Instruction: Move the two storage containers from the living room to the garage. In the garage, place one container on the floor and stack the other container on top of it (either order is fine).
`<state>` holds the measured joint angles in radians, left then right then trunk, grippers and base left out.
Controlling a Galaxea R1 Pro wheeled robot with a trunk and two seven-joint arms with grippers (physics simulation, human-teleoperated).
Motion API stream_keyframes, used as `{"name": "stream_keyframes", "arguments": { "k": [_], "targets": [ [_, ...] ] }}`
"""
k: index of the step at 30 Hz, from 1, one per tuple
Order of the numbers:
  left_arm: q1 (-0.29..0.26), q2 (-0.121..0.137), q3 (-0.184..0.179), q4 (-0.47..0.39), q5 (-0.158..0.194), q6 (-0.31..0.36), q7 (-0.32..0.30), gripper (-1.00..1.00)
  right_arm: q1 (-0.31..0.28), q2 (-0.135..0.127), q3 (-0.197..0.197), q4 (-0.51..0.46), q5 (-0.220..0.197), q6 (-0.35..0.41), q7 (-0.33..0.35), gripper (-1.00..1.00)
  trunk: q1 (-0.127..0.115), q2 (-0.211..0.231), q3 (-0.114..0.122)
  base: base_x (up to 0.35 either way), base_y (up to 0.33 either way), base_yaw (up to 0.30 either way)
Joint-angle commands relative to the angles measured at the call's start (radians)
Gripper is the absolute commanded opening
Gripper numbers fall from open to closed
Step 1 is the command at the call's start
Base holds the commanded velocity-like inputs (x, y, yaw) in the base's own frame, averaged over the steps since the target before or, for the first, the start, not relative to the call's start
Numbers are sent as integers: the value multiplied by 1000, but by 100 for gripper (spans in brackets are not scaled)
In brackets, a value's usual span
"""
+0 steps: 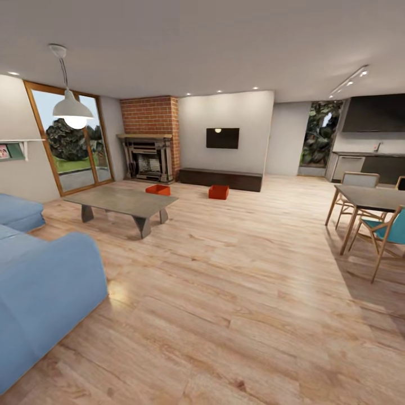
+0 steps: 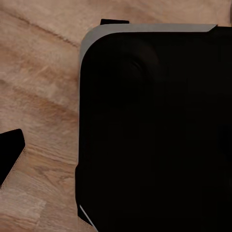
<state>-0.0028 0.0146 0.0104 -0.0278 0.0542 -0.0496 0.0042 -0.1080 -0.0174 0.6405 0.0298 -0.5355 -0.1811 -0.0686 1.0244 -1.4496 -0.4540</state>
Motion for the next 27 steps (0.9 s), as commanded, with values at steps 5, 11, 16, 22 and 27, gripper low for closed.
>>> {"name": "stream_keyframes", "arguments": {
  "k": [5, 11, 16, 22, 27],
  "targets": [
    [0, 0, 0, 0, 6, -3, 0, 100, -1, 1, 9, 2, -7, -4, 0, 100, 1, 0, -1, 322, 0, 0],
    [0, 0, 0, 0, 6, -3, 0, 100, -1, -1, 9, 2, -4, -4, 1, 100, 1, 0, -1, 322, 0, 0],
    [0, 0, 0, 0, 6, -3, 0, 100, -1, -1, 10, 2, -2, -4, 1, 100, 1, 0, -1, 322, 0, 0],
    [0, 1, 0, 0, 6, -3, 0, 100, -1, -1, 10, 2, -2, -4, 1, 100, 1, 0, -1, 322, 0, 0],
    [0, 1, 0, 0, 6, -3, 0, 100, -1, 0, 9, 2, -6, -4, 1, 100, 1, 0, -1, 322, 0, 0]
  ]
}}
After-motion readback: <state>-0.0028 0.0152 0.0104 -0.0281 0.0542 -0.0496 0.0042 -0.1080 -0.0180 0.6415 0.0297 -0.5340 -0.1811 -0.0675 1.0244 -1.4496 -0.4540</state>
